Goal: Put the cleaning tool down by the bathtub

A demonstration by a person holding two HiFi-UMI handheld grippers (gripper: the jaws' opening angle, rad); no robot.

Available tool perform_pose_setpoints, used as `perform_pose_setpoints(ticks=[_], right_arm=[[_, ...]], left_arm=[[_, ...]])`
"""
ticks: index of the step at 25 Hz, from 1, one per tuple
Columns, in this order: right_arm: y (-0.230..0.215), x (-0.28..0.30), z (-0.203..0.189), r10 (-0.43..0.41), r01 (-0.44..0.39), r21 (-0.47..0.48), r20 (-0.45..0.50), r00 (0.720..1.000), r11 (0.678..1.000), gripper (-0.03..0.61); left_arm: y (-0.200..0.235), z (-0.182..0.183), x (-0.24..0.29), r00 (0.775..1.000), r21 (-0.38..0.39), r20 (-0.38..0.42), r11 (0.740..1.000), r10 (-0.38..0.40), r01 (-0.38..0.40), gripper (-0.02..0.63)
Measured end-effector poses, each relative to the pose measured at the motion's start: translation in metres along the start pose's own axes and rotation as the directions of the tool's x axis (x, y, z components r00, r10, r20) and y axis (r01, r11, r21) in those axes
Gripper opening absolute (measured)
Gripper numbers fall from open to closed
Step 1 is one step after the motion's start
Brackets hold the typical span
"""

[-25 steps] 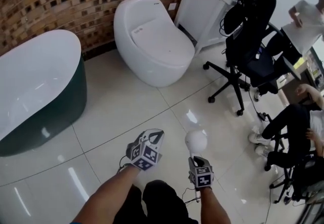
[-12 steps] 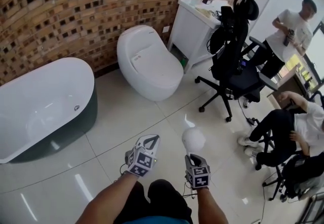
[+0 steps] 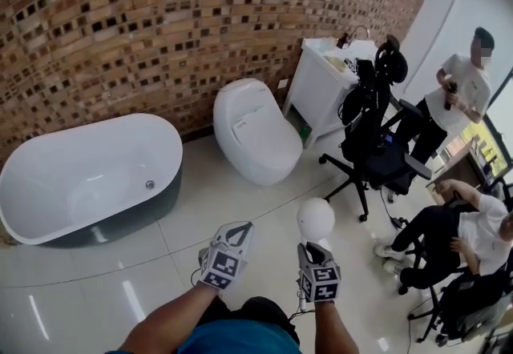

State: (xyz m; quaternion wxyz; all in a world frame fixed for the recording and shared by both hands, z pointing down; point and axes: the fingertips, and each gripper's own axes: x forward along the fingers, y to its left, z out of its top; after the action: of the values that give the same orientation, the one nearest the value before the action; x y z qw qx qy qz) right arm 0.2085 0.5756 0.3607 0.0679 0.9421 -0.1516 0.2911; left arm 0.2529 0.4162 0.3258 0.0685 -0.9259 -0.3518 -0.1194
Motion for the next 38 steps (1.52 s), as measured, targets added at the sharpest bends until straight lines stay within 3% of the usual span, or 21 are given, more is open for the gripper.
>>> perform_pose_setpoints(ticks=[5, 12, 22, 28, 38], right_arm=[[0.039, 0.003, 0.057, 0.053, -0.05, -0.038, 0.07, 0.996, 0.998, 0.091], [0.107, 0.025, 0.11, 0.197, -0.184, -0.107, 0.127, 0.972, 0.977, 0.089], [0.16, 0.04, 0.137, 0.414, -0.382, -0.202, 0.151, 0.898, 0.902, 0.089], [0.193, 0.043, 0.149, 0.475, -0.438, -0.221, 0.16, 0.865, 0.872, 0.089], [0.297, 0.031, 0.177, 0.531, -0.473, -0.288, 0.172, 0.83, 0.833, 0.089]], left_arm=[[0.048, 0.021, -0.043, 0.995, 0.004, 0.016, 0.995, 0.103, -0.103, 0.003], [0.112, 0.026, -0.101, 0.961, 0.001, 0.021, 0.961, 0.277, -0.277, 0.002], [0.133, 0.02, -0.166, 0.862, -0.045, -0.016, 0.861, 0.506, -0.506, 0.003], [0.141, 0.016, -0.2, 0.826, -0.045, -0.026, 0.824, 0.564, -0.564, 0.003], [0.194, -0.007, -0.292, 0.775, -0.084, -0.01, 0.772, 0.632, -0.63, 0.003]])
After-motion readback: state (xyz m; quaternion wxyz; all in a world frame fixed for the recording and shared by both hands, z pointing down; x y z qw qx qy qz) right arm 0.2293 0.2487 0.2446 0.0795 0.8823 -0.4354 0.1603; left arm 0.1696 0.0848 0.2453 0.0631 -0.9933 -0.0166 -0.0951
